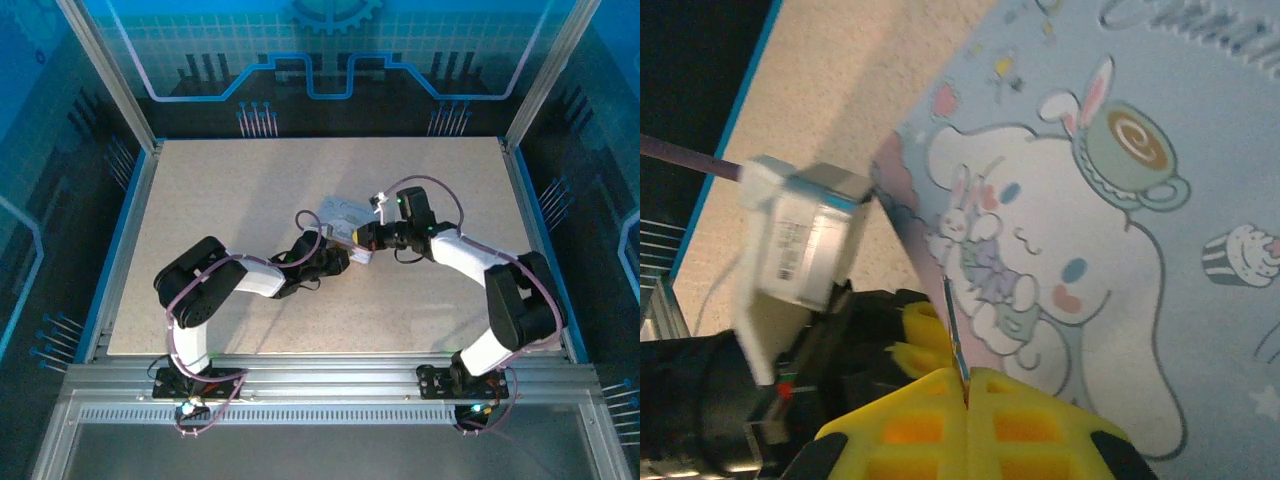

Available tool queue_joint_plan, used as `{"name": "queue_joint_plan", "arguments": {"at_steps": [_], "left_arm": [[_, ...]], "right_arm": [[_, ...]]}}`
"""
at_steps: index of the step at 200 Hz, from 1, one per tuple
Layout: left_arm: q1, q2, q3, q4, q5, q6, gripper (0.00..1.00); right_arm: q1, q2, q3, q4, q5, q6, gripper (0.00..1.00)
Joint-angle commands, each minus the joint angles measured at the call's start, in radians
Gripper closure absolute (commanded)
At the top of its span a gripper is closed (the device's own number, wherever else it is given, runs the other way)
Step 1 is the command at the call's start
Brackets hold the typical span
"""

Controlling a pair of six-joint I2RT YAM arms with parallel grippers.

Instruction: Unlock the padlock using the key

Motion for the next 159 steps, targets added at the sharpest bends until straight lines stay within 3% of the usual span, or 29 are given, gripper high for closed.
{"name": "queue_joint_plan", "arguments": {"at_steps": [1, 74, 159], "left_arm": [[0.003, -0.055, -0.012, 0.031, 0.031, -0.004, 0.82], [0.006, -0.114, -0.016, 0.007, 0.069, -0.049, 0.83], [0.013, -0.116, -0.009, 0.009, 0.080, -0.079, 0.85]], "right_arm": [[0.002, -0.107, -0.004, -0.028, 0.016, -0.052, 1.00], [0.029, -0.310, -0.313, 0.046, 0.049, -0.140, 1.00], [0.065, -0.158, -0.338, 0.138, 0.072, -0.268, 1.00]]}}
